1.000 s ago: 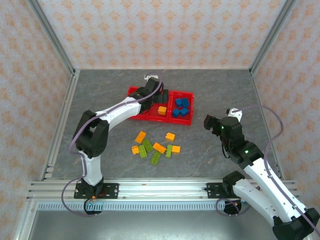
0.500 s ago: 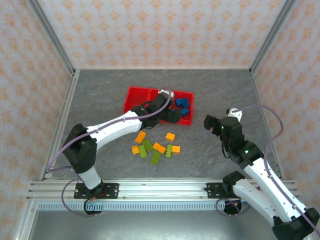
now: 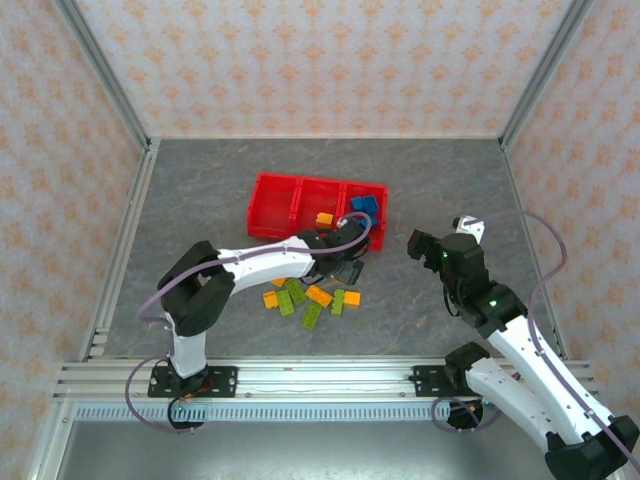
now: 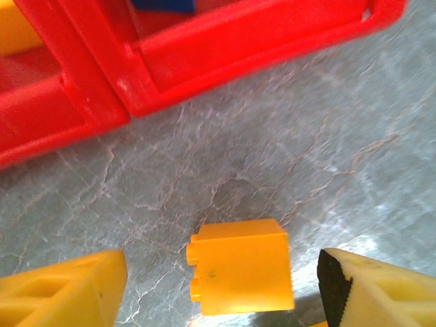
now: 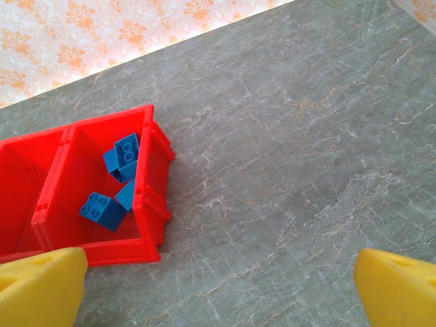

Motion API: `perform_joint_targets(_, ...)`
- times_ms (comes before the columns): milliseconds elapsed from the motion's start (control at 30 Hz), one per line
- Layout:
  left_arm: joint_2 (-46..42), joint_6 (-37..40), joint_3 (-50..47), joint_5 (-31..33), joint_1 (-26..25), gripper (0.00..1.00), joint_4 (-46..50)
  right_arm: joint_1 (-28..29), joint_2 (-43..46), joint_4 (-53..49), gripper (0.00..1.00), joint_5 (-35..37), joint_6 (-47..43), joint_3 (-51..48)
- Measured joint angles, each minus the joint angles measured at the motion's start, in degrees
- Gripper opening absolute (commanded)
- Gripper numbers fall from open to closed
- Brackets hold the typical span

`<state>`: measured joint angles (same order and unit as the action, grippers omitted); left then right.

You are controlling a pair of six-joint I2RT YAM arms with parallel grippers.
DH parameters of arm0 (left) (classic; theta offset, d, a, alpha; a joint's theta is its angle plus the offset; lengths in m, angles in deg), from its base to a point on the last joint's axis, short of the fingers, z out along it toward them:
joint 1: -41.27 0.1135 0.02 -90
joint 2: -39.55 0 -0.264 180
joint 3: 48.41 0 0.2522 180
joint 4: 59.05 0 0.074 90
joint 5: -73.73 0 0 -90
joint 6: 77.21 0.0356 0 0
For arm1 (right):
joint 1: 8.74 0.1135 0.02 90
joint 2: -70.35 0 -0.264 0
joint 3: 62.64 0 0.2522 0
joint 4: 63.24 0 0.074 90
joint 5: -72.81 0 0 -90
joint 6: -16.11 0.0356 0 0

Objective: Sort the legos into containers by color
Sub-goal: Pick up the lego from the center of the table.

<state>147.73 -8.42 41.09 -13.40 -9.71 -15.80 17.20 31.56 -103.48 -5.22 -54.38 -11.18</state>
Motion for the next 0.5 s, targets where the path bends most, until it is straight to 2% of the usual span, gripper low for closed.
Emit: perform_joint_targets(500, 7.43, 0.07, 3.06, -2.91, 0.0, 0.63, 1.38, 0.0, 0.0, 0.0, 1.0, 0.0, 0.02, 0.0)
